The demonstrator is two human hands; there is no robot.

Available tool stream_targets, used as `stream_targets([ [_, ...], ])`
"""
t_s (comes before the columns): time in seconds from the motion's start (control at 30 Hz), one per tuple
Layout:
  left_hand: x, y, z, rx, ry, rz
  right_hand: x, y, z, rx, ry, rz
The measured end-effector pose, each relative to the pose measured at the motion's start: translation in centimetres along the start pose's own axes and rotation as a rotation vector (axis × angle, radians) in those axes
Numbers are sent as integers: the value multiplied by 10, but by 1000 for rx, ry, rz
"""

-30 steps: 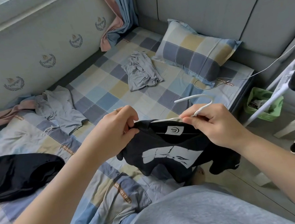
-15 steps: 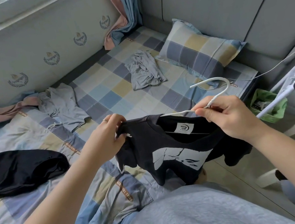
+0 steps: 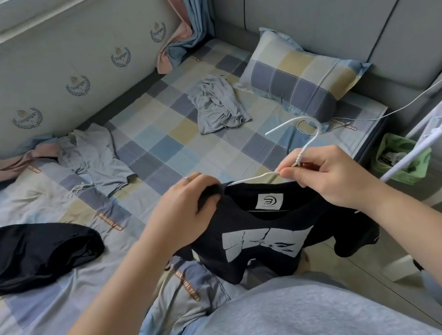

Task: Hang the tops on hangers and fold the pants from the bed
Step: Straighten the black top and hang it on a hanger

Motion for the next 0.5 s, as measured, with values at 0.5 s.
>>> stream_targets([
  [0.5,-36,-2,-51,-174,-116,349,-83,-18,85,638,-344,-147],
])
Point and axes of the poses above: each hand's wrist, its own y-axis towards the middle knuckle, its own x-axis out of the palm, z = x × y, the point moved 5 cm from there along y, towards the middle knuckle, and after that the axes turned 14 degrees about y, right-handed, at the moved point
